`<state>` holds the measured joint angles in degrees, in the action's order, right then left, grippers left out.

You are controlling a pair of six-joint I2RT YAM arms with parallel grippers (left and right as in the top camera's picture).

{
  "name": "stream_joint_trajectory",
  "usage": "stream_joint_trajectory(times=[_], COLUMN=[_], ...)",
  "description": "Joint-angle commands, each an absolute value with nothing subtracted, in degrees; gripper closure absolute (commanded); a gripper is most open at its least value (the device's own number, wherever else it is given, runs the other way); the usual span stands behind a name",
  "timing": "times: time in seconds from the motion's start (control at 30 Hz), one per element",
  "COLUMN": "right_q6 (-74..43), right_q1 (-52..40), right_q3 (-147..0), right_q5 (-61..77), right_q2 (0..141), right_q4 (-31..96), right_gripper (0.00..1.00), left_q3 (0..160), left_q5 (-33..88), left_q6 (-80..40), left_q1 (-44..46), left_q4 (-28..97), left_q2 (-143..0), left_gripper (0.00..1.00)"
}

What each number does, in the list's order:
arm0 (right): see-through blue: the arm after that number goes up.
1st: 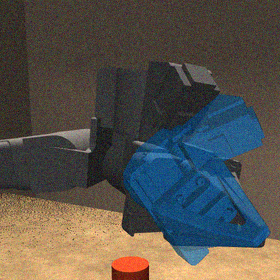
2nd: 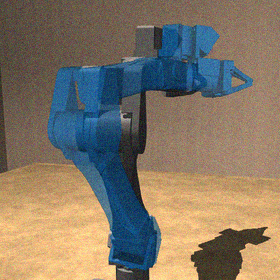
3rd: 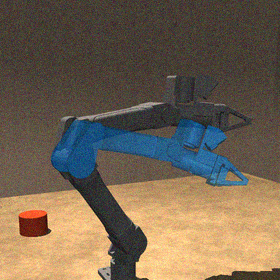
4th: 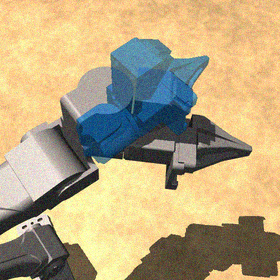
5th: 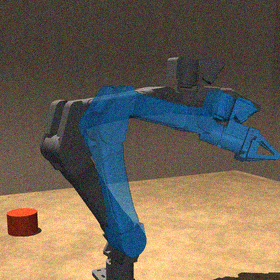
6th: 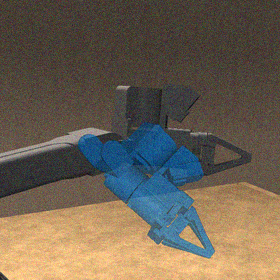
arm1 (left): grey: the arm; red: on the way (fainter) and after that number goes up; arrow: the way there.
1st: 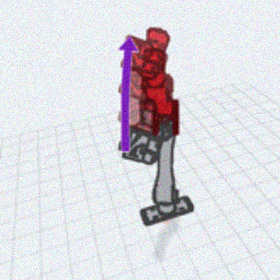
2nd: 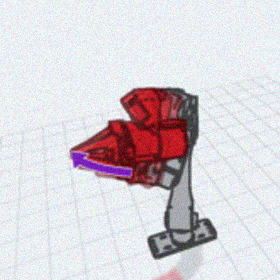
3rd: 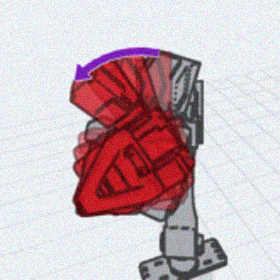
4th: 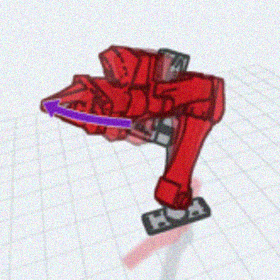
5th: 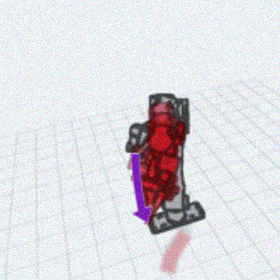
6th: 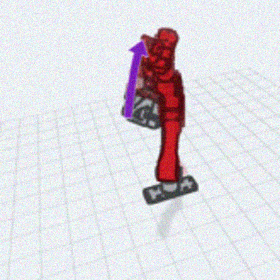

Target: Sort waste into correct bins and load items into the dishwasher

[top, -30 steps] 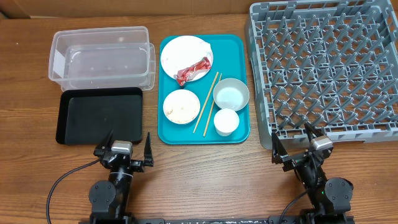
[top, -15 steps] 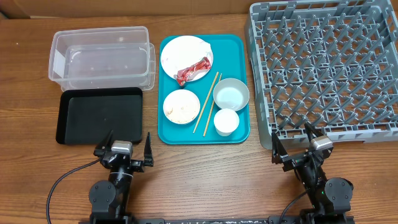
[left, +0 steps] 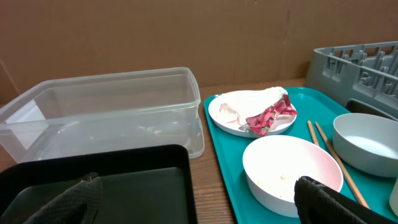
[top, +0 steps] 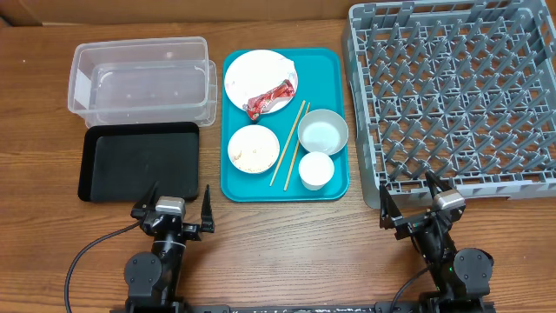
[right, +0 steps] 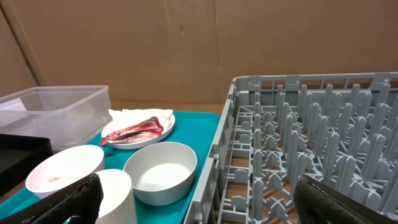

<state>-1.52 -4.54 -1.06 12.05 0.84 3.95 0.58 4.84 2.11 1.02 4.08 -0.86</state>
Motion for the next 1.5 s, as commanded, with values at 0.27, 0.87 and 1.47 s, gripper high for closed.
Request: stream_joint_trajectory(times=[0.27,0.87,1.47], right_q6=[-1.7,-1.7,-1.7], right_q1=[-4.5,-4.5,-4.4], right_q3=[-0.4,-0.4,-0.5], right_q5=[12.1,9.7,7.9], right_q2=[0.2,0.2,0.2], right_q4=[3.6,3.3,-2.6], right_gripper=[0.00,0.00,0.00], left_q3=[0.3,0.3,2.1], left_q5=[4.5,4.4,7.2], left_q6=[3.2,3.2,-0.4], left_q1=[0.6,0.6,0.6], left_q4=[4.1,4.1,-1.0], left_q2=[-0.3,-0.3,-0.3], left_gripper=[0.00,0.00,0.00])
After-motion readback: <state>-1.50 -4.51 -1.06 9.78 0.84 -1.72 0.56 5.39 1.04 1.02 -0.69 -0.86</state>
